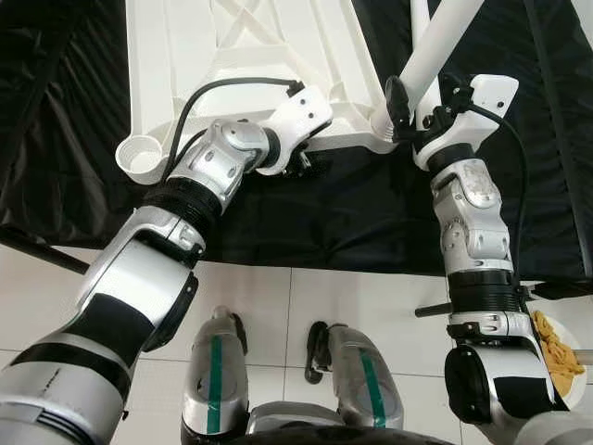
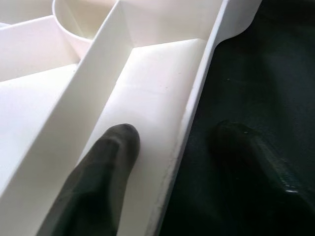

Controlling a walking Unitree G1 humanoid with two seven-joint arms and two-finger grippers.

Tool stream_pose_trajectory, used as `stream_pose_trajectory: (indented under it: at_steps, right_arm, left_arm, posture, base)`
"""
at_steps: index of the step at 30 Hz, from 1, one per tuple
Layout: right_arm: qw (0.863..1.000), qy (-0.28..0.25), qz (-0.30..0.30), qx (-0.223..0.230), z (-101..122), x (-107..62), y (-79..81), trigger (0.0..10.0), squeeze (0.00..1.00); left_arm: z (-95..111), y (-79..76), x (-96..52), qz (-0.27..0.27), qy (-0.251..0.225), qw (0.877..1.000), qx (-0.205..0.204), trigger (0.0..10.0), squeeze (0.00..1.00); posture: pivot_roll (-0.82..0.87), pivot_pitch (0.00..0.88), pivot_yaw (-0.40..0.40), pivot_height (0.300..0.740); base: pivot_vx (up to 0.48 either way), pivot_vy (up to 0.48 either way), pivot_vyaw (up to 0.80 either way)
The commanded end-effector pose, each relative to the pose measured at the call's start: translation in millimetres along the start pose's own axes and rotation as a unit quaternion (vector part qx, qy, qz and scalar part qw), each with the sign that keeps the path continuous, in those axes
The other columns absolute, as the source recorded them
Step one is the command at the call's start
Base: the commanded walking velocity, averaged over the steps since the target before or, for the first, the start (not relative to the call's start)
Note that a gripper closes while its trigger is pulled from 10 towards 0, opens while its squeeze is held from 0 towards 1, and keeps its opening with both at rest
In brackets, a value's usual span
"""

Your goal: Building children table

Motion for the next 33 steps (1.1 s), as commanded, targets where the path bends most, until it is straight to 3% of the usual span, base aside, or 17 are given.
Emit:
stream_pose_trajectory:
  at_steps: [1, 7, 18, 19, 22, 23, 24, 25, 27, 29, 33]
  right_arm:
    - [1.000, -0.002, -0.017, 0.002, 2, -1.4, -7.5, 10.0, 0.00]
    - [1.000, -0.002, -0.018, 0.001, 3, -1.9, -8.9, 10.0, 0.00]
    - [1.000, -0.004, -0.022, -0.003, 4, -2.3, -12.0, 10.0, 0.00]
    - [1.000, -0.005, -0.021, -0.003, 4, -1.9, -11.8, 10.0, 0.00]
    - [1.000, -0.005, -0.021, -0.004, 4, -1.6, -11.7, 10.0, 0.00]
    - [1.000, -0.006, -0.021, -0.004, 5, -1.3, -12.1, 10.0, 0.00]
    - [1.000, -0.006, -0.021, -0.004, 5, -1.3, -12.1, 10.0, 0.00]
    - [1.000, -0.006, -0.020, -0.004, 5, -1.0, -12.4, 10.0, 0.00]
    - [1.000, -0.006, -0.020, -0.004, 5, -1.0, -12.4, 10.0, 0.00]
    - [1.000, -0.006, -0.020, -0.005, 5, -1.1, -12.6, 10.0, 0.00]
    - [1.000, -0.006, -0.019, -0.006, 5, -1.0, -12.5, 10.0, 0.00]
  left_arm:
    - [-14, -4.6, 0.8, -0.009, 0.022, 1.000, -0.014, 0.0, 0.00]
    - [-13, -7.4, 0.8, -0.025, 0.016, 0.999, -0.019, 0.0, 0.00]
    - [-11, -33.7, -2.1, -0.075, -0.007, 0.997, -0.009, 0.0, 0.00]
    - [-11, -38.3, -3.1, -0.080, -0.007, 0.997, -0.009, 1.6, 0.00]
    - [-11, -41.6, -3.8, -0.083, -0.008, 0.996, -0.010, 1.6, 0.00]
    - [-10, -50.3, -7.3, -0.098, -0.014, 0.995, -0.009, 9.1, 0.00]
    - [-10, -50.3, -7.3, -0.098, -0.014, 0.995, -0.009, 9.1, 0.00]
    - [-9, -57.9, -10.4, -0.111, -0.018, 0.994, -0.010, 10.0, 0.00]
    - [-9, -57.9, -10.4, -0.111, -0.018, 0.994, -0.010, 10.0, 0.00]
    - [-7, -76.8, -19.8, -0.142, -0.031, 0.989, -0.008, 10.0, 0.00]
    - [-6, -84.4, -25.1, -0.155, -0.037, 0.987, -0.013, 10.0, 0.00]
  posture:
    - [0.03, 0.113, -0.011, 0.740]
    - [0.03, 0.112, -0.010, 0.740]
    - [0.03, 0.107, -0.007, 0.740]
    - [0.03, 0.106, -0.006, 0.740]
    - [0.03, 0.106, -0.006, 0.740]
    - [0.03, 0.106, -0.004, 0.740]
    - [0.03, 0.106, -0.004, 0.740]
    - [0.03, 0.106, -0.005, 0.740]
    - [0.03, 0.106, -0.005, 0.740]
    - [0.03, 0.107, -0.005, 0.740]
    - [0.04, 0.107, -0.007, 0.740]
  base:
    - [0.000, 0.000, 0.00]
    - [0.000, 0.000, 0.00]
    - [0.000, 0.000, 0.00]
    - [0.000, 0.000, 0.00]
    - [0.000, 0.000, 0.00]
    - [0.000, 0.000, 0.00]
    - [0.000, 0.000, 0.00]
    - [0.000, 0.000, 0.00]
    - [0.000, 0.000, 0.00]
    - [0.000, 0.000, 0.00]
    - [0.000, 0.000, 0.00]
Point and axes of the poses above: a point about 5 cm out from each wrist's last joint towards the gripper, its own x axis pointing out of the wrist towards the gripper, its own z axis along the axis of the wrist's last joint, y = z × x, the point moved 4 cm from there along x, pointing out of the wrist towards the gripper, and after that the axes turned 6 degrees about x, right-handed, at the moved point
